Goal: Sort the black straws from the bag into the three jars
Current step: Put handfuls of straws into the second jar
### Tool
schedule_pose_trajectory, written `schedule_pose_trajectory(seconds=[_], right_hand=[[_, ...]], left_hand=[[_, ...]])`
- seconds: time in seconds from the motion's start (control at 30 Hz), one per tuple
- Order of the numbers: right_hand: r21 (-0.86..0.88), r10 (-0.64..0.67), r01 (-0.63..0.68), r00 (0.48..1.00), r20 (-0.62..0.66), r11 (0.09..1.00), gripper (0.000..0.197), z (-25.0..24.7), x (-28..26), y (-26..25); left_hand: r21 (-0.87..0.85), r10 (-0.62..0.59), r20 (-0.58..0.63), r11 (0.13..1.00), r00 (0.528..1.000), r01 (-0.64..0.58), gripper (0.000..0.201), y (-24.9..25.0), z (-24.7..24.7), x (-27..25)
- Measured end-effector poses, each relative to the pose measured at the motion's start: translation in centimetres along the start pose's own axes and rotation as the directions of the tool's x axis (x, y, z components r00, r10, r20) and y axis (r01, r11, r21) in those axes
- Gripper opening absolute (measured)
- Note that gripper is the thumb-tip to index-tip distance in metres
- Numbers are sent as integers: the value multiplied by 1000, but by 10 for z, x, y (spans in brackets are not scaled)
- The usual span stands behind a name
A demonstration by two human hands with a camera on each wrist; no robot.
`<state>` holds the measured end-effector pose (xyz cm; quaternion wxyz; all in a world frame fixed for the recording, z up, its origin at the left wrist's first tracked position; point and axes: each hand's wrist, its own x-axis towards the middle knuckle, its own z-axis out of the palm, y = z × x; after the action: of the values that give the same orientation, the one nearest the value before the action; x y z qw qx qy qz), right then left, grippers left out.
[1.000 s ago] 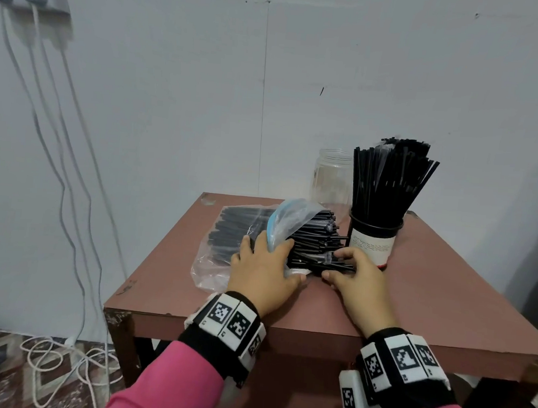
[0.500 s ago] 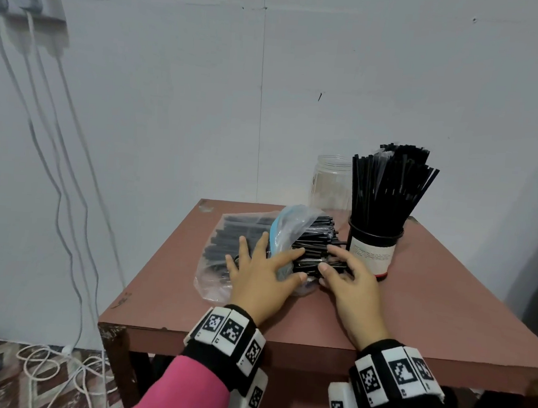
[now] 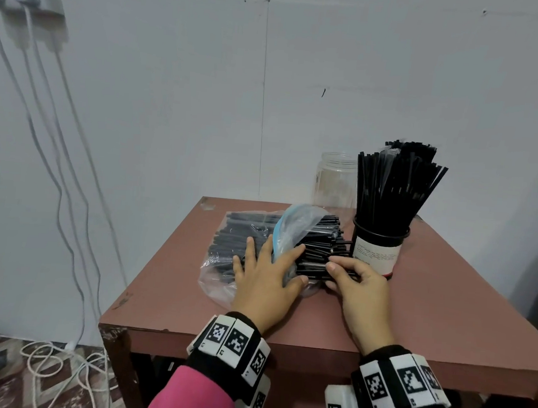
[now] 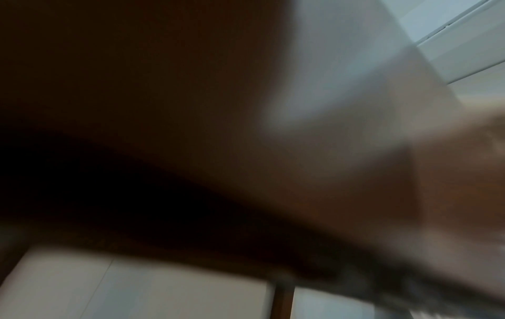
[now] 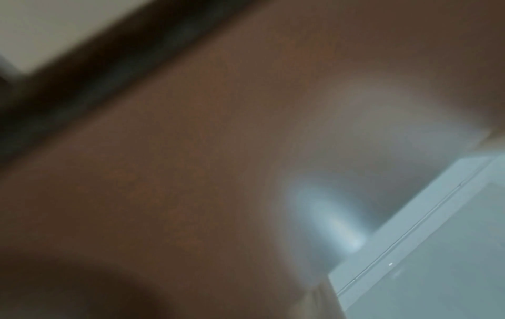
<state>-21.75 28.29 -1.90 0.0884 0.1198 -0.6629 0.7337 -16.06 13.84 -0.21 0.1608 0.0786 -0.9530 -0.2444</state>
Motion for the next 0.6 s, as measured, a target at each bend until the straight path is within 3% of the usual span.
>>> schedule_pose_trajectory(seconds=[0.13, 0.27, 0.47, 0.6], right_hand=[[43, 4, 0, 997, -83, 999, 10, -1, 0, -2], [88, 32, -27, 998, -55, 996, 15, 7, 9, -4], [34, 18, -17, 999, -45, 999, 13, 11, 8, -2], [37, 5, -1, 994, -110, 999, 15, 9, 4, -3]], left_hand=[[-40, -57, -33, 998, 998, 56, 60, 1, -1, 2], [-17, -101, -62, 995, 993, 101, 63, 2, 0, 4], [-37, -31, -43, 999, 999, 30, 43, 4, -2, 2], [-32, -42, -49, 999, 998, 41, 40, 3, 0, 2]])
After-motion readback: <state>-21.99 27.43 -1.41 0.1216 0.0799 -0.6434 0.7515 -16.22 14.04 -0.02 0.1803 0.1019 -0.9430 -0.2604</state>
